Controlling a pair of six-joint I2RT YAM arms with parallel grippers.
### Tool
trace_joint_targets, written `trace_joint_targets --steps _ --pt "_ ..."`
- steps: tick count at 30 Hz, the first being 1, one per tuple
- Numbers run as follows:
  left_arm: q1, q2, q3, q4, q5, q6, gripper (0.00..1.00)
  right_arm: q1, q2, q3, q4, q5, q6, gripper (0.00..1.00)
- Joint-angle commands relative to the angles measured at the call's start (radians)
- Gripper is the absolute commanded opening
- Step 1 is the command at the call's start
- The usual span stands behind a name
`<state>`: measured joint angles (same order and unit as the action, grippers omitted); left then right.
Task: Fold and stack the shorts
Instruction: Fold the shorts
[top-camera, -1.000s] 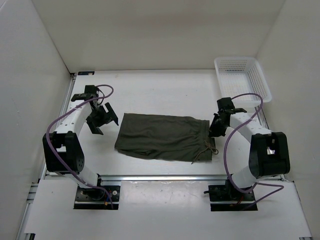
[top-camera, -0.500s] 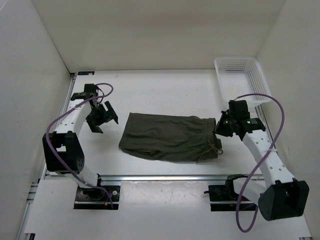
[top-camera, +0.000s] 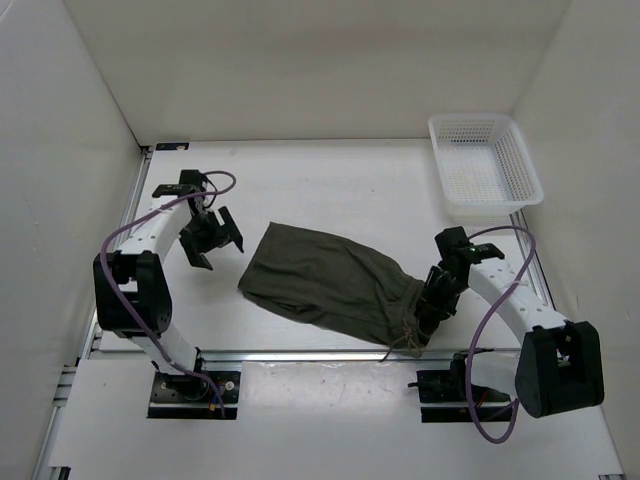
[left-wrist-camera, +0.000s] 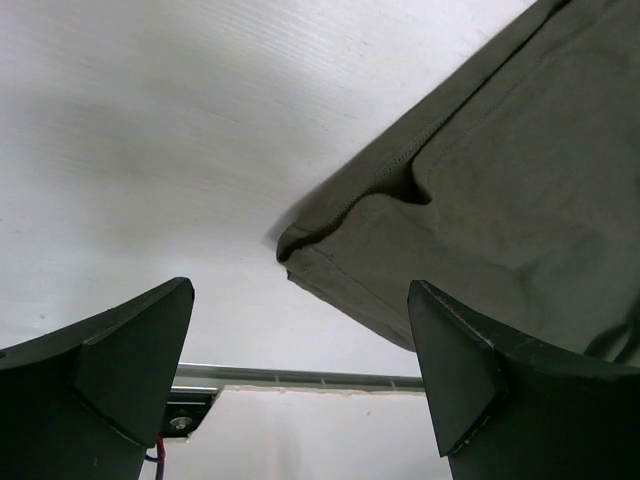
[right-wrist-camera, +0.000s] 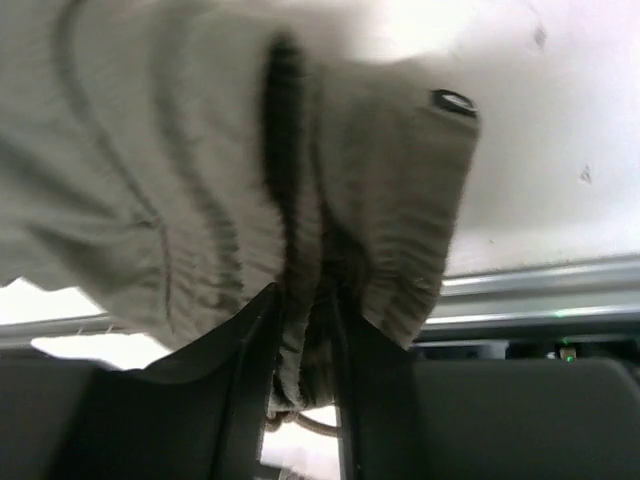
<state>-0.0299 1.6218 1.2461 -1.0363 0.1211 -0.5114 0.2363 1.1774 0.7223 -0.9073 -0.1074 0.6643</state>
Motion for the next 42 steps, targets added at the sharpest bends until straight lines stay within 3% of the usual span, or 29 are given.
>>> trace_joint_targets --steps 1,3,8,15,16,17,18,19,24,28,33,36,40,41,42 --pt "-0.034 0.038 0.007 0.019 0.038 0.02 1.0 0.005 0.016 0.041 -0.071 0.05 0.056 0.42" --pt "-0.07 0.071 -0.019 0.041 0.038 0.02 1.0 0.005 0.016 0.051 -0.08 0.074 0.076 0.58" --pt "-0.151 0.139 -0.072 0.084 0.058 -0.005 1.0 0.005 0.016 0.063 -0.081 0.074 0.098 0.61" --pt "-0.209 0.21 -0.083 0.143 0.071 -0.035 0.99 0.005 0.007 0.045 -0.137 0.116 0.139 0.84" --pt "-0.209 0.222 -0.083 0.144 0.071 -0.035 0.92 0.005 0.007 0.045 -0.149 0.117 0.149 0.85" --pt "-0.209 0.233 -0.083 0.144 0.071 -0.035 0.79 0.005 0.007 0.045 -0.15 0.127 0.167 0.88" --pt "-0.218 0.233 -0.083 0.154 0.071 -0.035 0.29 0.005 0.007 0.045 -0.162 0.136 0.176 0.88" --pt "-0.219 0.243 -0.083 0.154 0.071 -0.035 0.11 0.005 0.007 0.045 -0.162 0.137 0.185 0.89" --pt "-0.168 0.202 -0.063 0.154 0.022 -0.068 0.1 0.005 0.016 -0.009 -0.085 0.053 0.185 0.91" --pt "-0.121 0.191 -0.027 0.154 0.043 -0.059 0.1 0.014 0.071 -0.101 0.167 -0.174 0.146 0.91" --pt "-0.12 0.201 -0.016 0.145 0.052 -0.059 0.1 0.023 0.168 -0.121 0.271 -0.257 0.115 0.88" --pt "-0.12 0.21 -0.016 0.145 0.052 -0.059 0.1 0.023 0.215 -0.13 0.31 -0.27 0.115 0.76" --pt "-0.12 0.21 -0.005 0.145 0.052 -0.059 0.1 0.032 0.249 -0.098 0.341 -0.261 0.106 0.25" --pt "-0.12 0.21 0.007 0.145 0.052 -0.059 0.1 0.032 0.249 -0.077 0.341 -0.232 0.106 0.08" --pt "-0.12 0.22 0.028 0.134 0.052 -0.059 0.1 0.032 0.263 -0.048 0.323 -0.154 0.091 0.02"
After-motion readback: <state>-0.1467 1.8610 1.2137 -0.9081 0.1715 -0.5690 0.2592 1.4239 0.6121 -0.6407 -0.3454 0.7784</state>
